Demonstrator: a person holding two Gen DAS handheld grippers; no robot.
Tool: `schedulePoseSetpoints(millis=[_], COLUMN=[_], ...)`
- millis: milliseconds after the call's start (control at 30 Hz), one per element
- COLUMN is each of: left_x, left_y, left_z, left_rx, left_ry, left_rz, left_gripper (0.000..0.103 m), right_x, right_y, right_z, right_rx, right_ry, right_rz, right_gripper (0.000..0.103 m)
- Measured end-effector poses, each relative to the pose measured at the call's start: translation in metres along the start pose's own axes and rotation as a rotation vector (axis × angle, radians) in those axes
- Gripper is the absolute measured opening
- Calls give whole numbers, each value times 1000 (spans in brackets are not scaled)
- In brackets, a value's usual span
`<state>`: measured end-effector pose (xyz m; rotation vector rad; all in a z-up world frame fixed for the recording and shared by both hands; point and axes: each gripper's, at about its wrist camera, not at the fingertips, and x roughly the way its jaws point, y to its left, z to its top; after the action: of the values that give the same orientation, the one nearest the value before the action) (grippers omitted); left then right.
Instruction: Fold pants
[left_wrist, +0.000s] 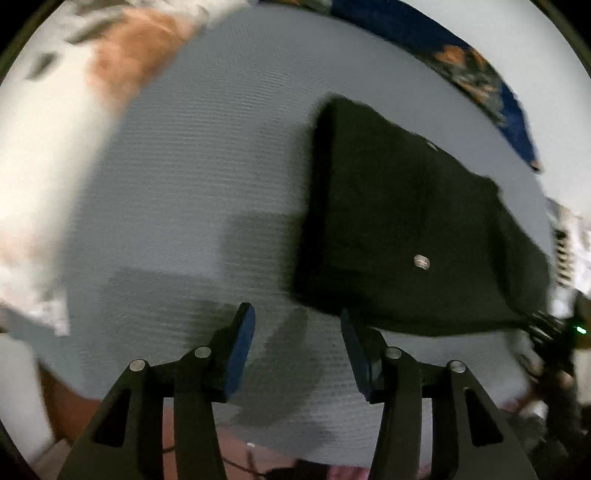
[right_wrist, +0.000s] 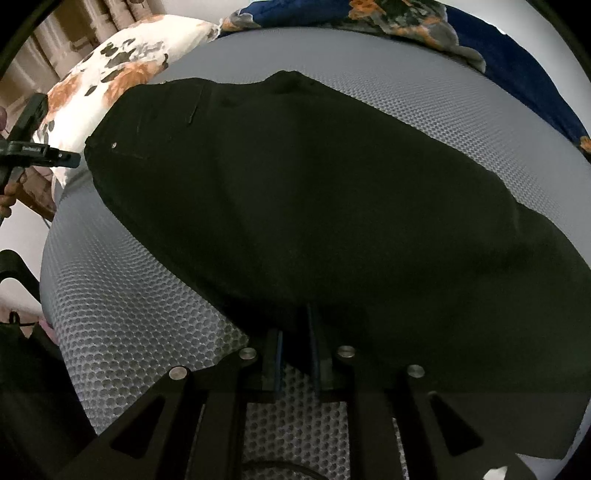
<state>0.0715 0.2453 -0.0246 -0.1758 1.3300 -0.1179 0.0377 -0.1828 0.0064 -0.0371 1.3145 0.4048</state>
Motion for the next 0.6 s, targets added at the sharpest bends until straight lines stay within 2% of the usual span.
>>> schedulePoseSetpoints(millis=[67,133,233,333,400,500,600], left_x=[-17,-34,-36,-17,0,27,43], left_y=[-15,-47,-112,-178,-216,-264,-296], left_z=[-2,-8,-18,-28,-36,-53,-64], left_rx=[59,169,353,503,589,713,797], left_ry=[-101,-178,-216,-172,-127,-52,-11], left_rz=[-9,-65,-164,-292,-346,-383,-383], left_gripper=[49,49,49,49,49,49,49], right_x=[0,-1,-6,-12,-16,-20,-22], right_y=[-1,-2,-6,-6,-6,-8,-8], right_z=[0,3,5,3,3,3,5], right_rx=[8,30,40,46,55,76,89], right_ry=[-2,-4,-11,-22,-37,-52,-67], right_rz=[3,15,16,11,12,18,24], right_gripper=[13,13,13,13,13,13,13])
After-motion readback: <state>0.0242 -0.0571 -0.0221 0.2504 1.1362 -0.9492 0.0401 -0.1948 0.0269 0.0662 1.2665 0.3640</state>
